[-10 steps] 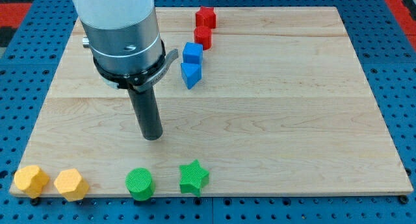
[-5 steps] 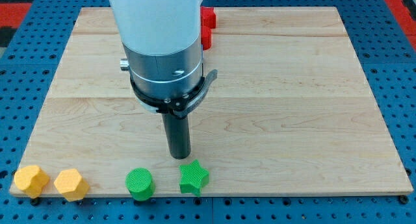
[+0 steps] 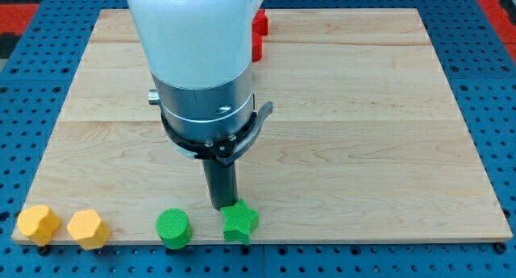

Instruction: Put the green star to the right of the green circle

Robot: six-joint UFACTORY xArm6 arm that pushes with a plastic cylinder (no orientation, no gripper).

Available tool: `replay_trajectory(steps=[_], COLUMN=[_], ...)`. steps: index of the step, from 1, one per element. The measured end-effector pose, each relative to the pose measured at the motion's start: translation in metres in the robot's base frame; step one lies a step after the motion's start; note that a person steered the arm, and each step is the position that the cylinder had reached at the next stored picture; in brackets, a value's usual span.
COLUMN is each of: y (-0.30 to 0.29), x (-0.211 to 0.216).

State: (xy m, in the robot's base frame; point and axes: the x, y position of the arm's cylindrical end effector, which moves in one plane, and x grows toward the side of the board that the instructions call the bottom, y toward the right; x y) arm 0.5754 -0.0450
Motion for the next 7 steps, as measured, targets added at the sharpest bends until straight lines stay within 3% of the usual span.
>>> replay_trajectory(steps=[7], y=[0.0084], x=[0.0023])
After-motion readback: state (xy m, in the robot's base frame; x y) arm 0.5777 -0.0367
